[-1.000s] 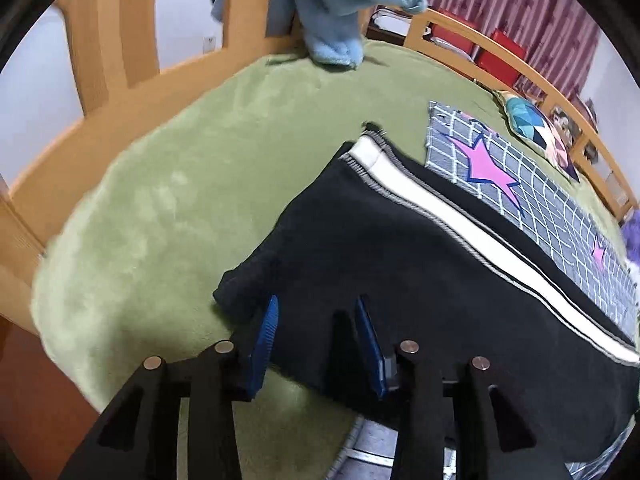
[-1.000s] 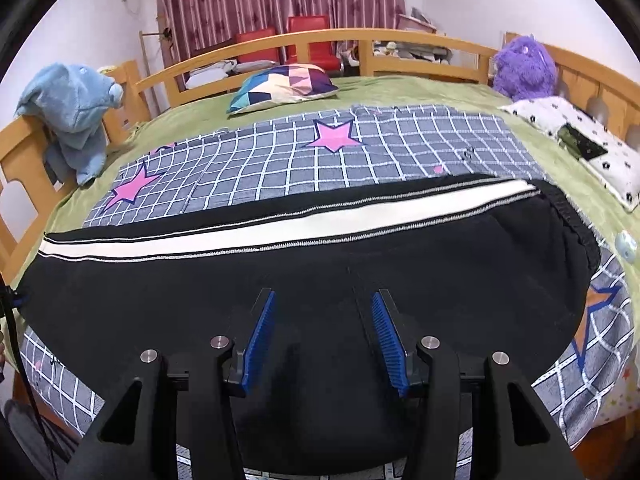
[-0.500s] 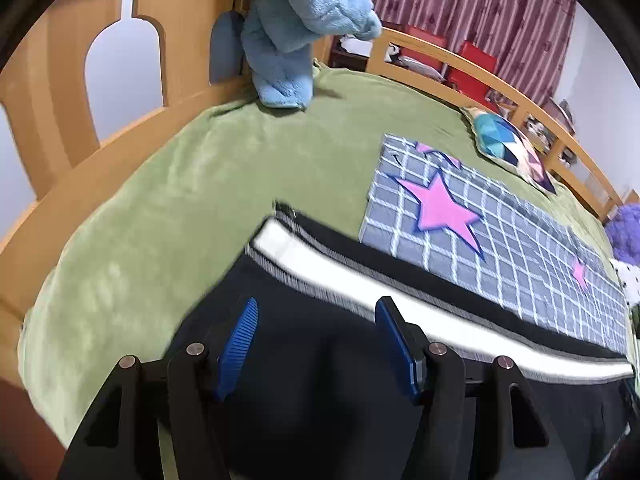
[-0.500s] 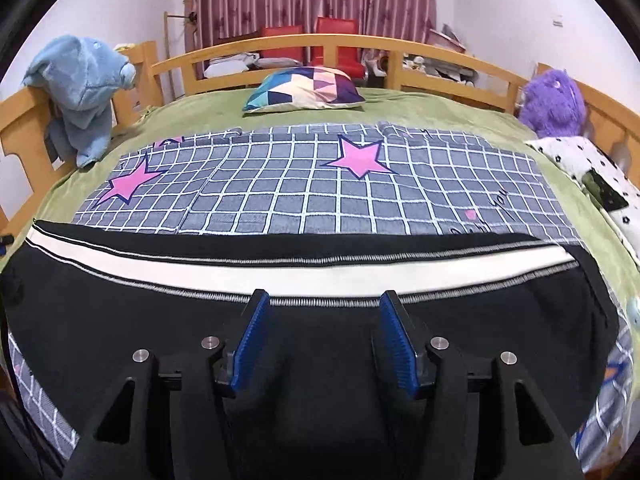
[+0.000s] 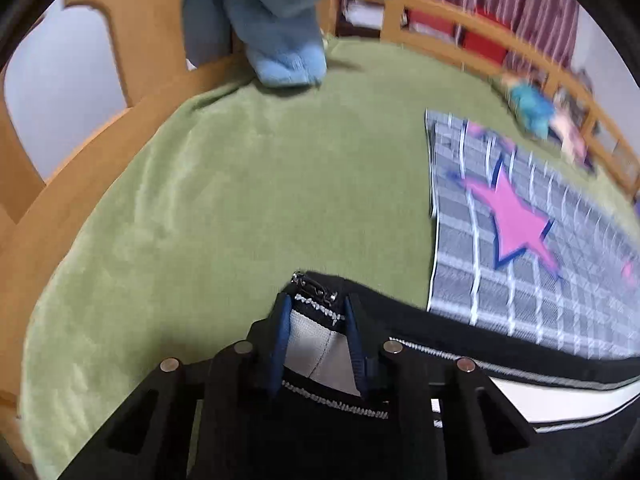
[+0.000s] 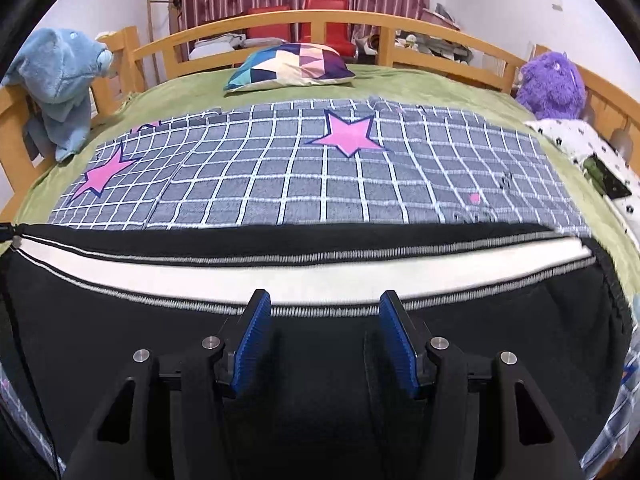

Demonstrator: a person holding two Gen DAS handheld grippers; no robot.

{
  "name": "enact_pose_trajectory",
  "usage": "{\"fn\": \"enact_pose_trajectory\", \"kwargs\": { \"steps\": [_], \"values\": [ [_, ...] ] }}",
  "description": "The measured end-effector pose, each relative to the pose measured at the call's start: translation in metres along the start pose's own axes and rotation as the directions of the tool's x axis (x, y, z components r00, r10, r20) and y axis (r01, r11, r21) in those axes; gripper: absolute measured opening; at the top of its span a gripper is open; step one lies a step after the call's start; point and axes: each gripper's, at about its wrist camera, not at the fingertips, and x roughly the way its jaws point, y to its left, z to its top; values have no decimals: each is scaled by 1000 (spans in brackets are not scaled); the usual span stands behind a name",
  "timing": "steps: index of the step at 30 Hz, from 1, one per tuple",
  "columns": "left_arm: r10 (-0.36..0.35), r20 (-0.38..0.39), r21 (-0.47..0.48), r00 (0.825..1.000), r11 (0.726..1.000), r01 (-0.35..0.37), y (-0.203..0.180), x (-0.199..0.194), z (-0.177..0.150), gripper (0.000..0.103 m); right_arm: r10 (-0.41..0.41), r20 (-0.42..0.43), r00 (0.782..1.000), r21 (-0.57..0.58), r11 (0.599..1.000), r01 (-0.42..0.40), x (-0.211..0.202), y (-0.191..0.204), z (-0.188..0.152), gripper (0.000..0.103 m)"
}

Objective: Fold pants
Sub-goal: 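Grasp the white-striped folded edge with the right gripper while the left gripper reaches the waistband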

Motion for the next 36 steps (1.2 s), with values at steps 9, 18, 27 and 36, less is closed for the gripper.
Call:
{"fn": "enact_pose_trajectory", "kwargs": {
  "steps": [9, 18, 27, 36],
  "values": [
    [133, -30, 38, 991, 991, -132, -15, -8, -20, 58, 54, -20, 998, -150, 987, -56, 44, 12, 43, 56],
    [71, 11, -38, 997, 997, -70, -28, -62, -47, 63, 205, -173, 963, -277, 928, -248, 103, 16, 54, 63],
    [75, 73, 50, 995, 996, -78, -56, -93, -56, 63, 212, -84, 974, -372, 900, -228, 79, 24, 48, 0],
    [66, 82, 126, 994, 989, -76, -73, -104, -63, 63, 291, -147, 946, -321, 890, -323, 89, 17, 49, 51]
  ]
}}
